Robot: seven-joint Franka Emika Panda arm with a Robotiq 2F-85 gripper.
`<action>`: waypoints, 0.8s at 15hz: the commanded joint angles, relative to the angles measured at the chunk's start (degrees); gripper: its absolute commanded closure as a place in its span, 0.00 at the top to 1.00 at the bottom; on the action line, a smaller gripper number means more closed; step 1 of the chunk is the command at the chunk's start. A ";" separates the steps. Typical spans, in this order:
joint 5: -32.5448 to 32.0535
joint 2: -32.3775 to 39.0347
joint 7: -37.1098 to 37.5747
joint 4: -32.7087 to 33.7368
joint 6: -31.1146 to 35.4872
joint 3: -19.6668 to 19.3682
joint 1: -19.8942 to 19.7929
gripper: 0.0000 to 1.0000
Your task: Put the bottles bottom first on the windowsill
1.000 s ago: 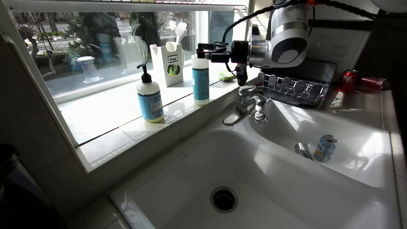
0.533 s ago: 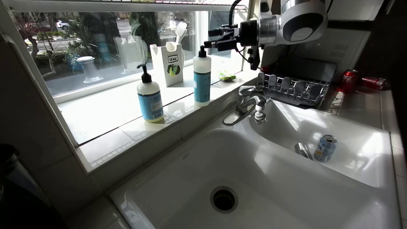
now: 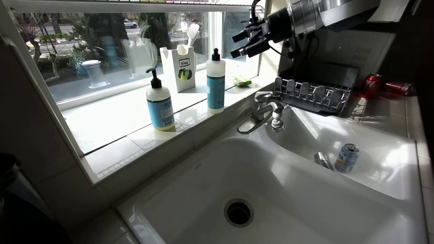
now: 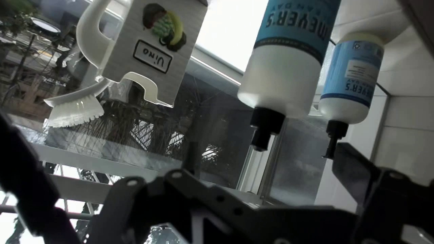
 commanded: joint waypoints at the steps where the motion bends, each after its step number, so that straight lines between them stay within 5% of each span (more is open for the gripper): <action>1: -15.79 -6.12 14.59 -7.69 -0.24 1.20 -0.37 1.00; 7: -33.67 -11.32 31.91 -10.96 -4.79 0.72 0.09 1.00; 12: -33.43 -10.42 31.92 -9.56 -4.30 -1.04 2.27 1.00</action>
